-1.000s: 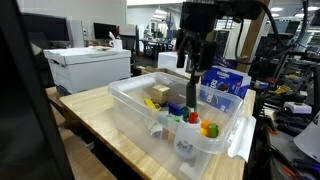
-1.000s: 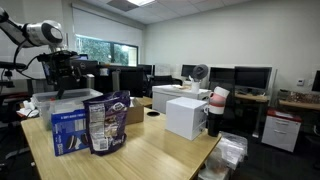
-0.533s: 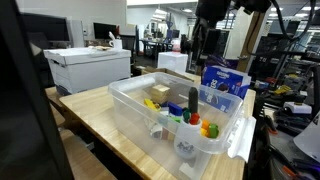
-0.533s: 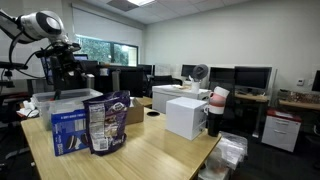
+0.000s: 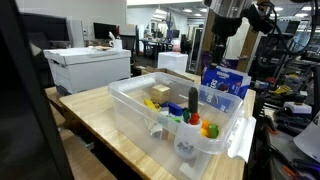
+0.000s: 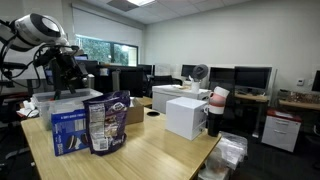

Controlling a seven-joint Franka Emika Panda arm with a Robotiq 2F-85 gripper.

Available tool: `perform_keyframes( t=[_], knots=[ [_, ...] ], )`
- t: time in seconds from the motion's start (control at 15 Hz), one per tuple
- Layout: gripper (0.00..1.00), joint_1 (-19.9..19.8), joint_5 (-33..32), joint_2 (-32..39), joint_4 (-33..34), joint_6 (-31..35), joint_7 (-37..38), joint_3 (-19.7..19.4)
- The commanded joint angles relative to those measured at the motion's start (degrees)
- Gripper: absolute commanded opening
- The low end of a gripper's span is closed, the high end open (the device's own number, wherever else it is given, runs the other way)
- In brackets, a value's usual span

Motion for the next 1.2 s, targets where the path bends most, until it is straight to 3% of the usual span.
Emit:
perform_keyframes(
  t=[0.0,0.4,0.73,1.13],
  knots=[
    [1.0,-3.8,-4.2,-3.8,-3.9,-2.9,8.1,1.2],
    [1.0,-6.6,-4.0,-2.7,-4.4,-9.5,15.5,0.1],
    [1.0,-5.6,6.2,-2.6,-5.5,-6.2,10.5,-5.5],
    [1.0,-6.2,16.2,-2.9,-6.5,-3.1,6.1,-9.0]
  ],
)
